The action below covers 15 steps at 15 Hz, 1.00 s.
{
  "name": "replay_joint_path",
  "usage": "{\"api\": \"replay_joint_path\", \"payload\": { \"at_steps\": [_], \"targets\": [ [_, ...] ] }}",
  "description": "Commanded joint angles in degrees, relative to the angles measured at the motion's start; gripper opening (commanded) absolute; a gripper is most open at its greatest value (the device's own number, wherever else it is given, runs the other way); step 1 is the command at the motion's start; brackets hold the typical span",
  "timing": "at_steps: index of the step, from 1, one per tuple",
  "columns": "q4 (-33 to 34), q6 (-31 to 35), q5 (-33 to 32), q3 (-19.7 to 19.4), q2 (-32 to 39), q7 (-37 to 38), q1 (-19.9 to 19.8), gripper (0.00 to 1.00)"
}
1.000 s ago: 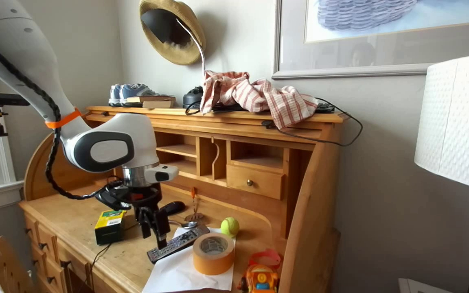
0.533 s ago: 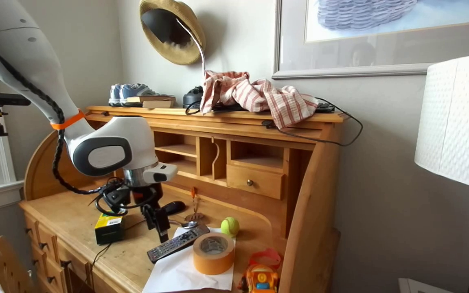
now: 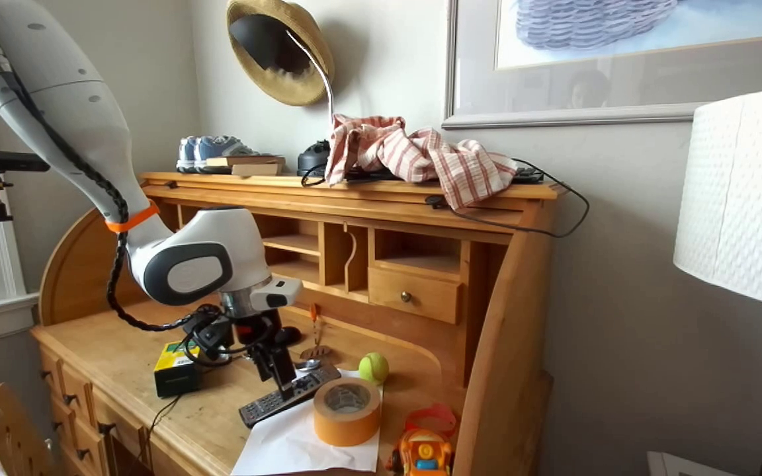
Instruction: Put the remote control on top of the cabinet.
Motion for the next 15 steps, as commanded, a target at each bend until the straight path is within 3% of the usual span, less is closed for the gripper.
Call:
{"api": "replay_joint_path", "payload": {
  "at_steps": [1, 6, 15],
  "targets": [
    [0.2, 0.9, 0.5, 0.7, 0.3, -0.8, -0.6, 1.00],
    [2.3, 5.5, 1.1, 0.6, 3.3, 0.4, -0.2, 1.00],
    [8.0, 5.8, 1.7, 0.7, 10.1, 1.7, 1.0, 1.00]
  ]
}}
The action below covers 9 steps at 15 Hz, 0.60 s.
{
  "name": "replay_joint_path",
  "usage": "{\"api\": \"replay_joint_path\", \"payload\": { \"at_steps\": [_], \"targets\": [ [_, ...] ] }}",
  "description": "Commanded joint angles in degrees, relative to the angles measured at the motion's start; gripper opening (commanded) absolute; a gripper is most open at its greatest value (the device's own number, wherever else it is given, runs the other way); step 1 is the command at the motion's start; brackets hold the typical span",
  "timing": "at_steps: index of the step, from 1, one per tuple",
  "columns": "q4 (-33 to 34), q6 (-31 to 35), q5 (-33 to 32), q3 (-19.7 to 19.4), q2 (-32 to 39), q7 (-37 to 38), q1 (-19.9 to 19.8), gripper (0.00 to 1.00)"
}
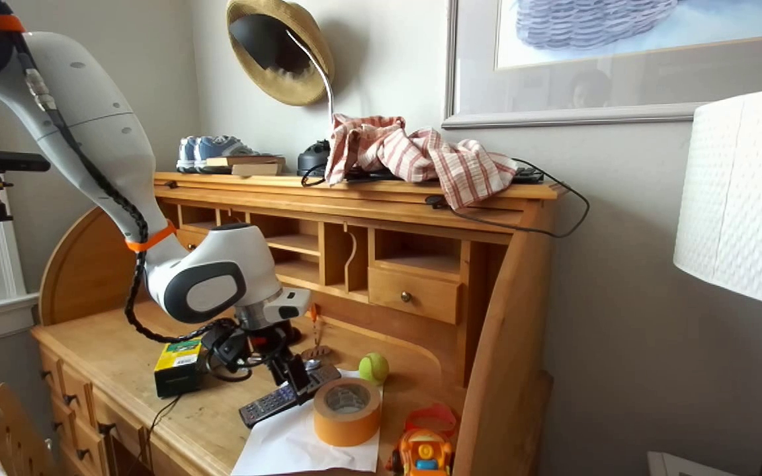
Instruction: Put the remote control on top of the cabinet.
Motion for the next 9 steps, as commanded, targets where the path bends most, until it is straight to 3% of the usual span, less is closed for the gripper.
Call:
{"api": "replay_joint_path", "payload": {
  "at_steps": [1, 9],
  "targets": [
    [2.8, 1.2, 1.0, -0.2, 3.3, 1.4, 1.0, 1.00],
    [4.8, 0.8, 0.8, -1.0, 5.0, 2.8, 2.7, 1.00]
  ]
}}
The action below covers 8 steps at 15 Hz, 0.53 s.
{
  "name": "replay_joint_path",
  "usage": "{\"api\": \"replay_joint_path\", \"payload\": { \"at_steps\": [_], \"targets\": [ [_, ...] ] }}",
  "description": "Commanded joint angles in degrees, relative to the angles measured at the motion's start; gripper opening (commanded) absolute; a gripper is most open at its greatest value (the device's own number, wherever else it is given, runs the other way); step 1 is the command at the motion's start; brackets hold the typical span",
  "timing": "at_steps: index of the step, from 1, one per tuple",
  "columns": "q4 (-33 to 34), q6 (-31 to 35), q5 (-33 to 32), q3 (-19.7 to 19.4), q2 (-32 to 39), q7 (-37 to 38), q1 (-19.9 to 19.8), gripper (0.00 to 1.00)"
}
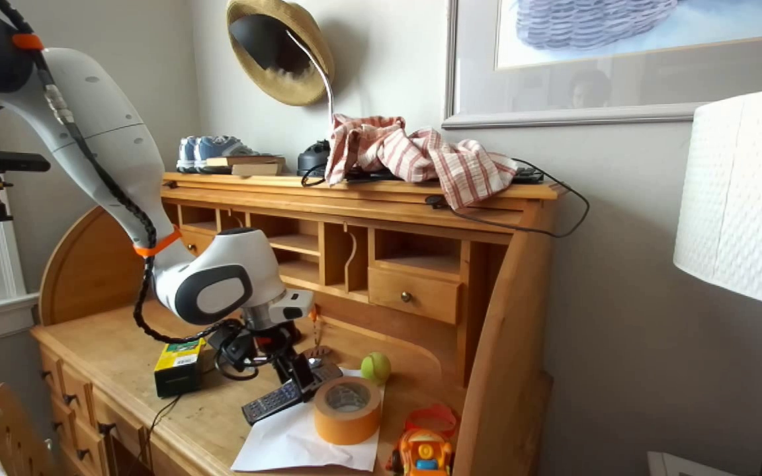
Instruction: Put the remote control on top of the cabinet.
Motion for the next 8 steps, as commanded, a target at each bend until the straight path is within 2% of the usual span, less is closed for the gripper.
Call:
{"api": "replay_joint_path", "payload": {
  "at_steps": [1, 3, 4, 8],
  "targets": [
    [1.7, 0.6, 0.6, -1.1, 2.5, 1.3, 1.5, 0.95],
    [2.0, 0.5, 0.6, -1.4, 3.0, 1.6, 1.9, 0.71],
    [2.1, 0.4, 0.6, -1.6, 3.1, 1.6, 2.0, 0.68],
    [1.9, 0.6, 0.4, -2.5, 2.8, 2.5, 3.2, 0.38]
  ]
}}
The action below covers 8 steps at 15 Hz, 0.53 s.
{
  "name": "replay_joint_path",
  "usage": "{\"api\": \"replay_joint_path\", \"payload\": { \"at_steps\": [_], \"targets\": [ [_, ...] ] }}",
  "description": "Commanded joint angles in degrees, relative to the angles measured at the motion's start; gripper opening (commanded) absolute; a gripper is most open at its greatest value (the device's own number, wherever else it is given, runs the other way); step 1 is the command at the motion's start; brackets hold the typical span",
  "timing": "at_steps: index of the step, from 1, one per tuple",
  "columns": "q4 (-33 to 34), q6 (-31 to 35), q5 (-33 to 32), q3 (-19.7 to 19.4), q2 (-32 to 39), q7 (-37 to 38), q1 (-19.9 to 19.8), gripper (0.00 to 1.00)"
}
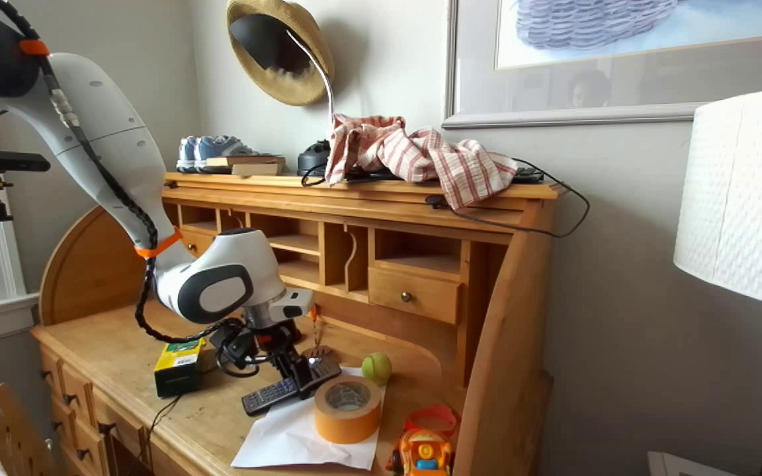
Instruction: Put the remote control on top of the cabinet.
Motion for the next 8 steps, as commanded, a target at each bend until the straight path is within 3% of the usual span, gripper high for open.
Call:
{"api": "replay_joint_path", "payload": {
  "at_steps": [1, 5, 8],
  "targets": [
    [0.6, 0.6, 0.3, -2.0, 1.7, 1.5, 1.7, 0.34],
    [-1.8, -2.4, -1.3, -5.4, -1.4, 2.0, 4.9, 0.34],
    [-5.3, -5.1, -1.9, -4.9, -6.0, -0.3, 4.5, 0.34]
  ]
}}
